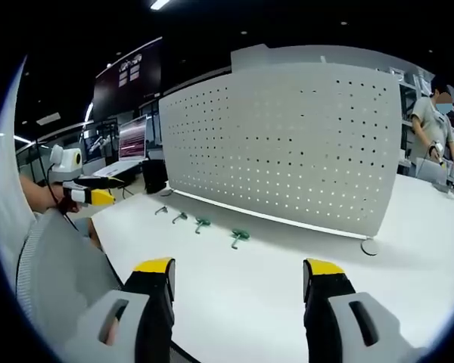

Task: Insert the hook assembly into the mounting plate slot until the hook locks in place.

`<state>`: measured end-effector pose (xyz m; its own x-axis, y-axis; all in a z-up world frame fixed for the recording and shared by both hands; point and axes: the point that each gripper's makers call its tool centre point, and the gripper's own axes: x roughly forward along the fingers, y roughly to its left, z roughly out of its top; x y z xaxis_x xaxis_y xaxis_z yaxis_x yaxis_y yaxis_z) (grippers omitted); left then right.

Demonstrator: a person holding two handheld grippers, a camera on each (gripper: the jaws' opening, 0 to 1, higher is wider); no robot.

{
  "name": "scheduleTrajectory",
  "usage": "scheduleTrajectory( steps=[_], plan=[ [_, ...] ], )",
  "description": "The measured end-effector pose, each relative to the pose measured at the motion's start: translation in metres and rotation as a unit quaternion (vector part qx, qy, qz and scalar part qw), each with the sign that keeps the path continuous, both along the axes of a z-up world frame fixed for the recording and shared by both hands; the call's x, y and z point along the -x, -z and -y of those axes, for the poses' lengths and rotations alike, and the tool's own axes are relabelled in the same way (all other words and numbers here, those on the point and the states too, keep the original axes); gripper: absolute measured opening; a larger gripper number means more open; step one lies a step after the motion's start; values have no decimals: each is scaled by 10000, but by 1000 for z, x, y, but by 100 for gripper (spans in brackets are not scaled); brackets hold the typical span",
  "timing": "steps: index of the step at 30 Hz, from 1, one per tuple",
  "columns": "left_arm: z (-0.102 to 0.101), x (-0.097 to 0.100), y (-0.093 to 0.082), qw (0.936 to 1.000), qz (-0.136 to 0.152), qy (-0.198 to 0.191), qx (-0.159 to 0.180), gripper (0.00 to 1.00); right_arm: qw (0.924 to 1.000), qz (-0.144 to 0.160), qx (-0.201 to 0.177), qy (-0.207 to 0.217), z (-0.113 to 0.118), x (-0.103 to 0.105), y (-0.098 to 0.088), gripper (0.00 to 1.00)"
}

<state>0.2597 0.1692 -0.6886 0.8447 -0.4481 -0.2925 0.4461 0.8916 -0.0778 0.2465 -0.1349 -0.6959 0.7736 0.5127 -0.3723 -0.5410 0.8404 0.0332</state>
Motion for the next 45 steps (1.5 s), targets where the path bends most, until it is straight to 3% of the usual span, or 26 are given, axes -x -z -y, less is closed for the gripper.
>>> scheduleTrajectory(
  steps=[16, 20, 28, 41, 45],
  plan=[
    [-10, -24, 5, 9992, -171, 273, -222, 84, 9998, -166, -82, -52, -2, -1, 4, 65],
    [-11, -28, 9, 9978, -245, 390, -486, 84, 9997, -217, -64, -75, -2, 0, 4, 64],
    [-12, -33, 9, 9958, -314, 649, -572, 82, 9997, -193, -54, -120, -4, 0, 1, 62],
    [-27, -39, 19, 9876, -529, 1073, -1017, 81, 9993, -286, 37, -238, -10, 1, 5, 62],
    [-33, -43, 25, 9791, -588, 1328, -1423, 80, 9989, -335, 103, -313, -13, 4, 8, 62]
  ],
)
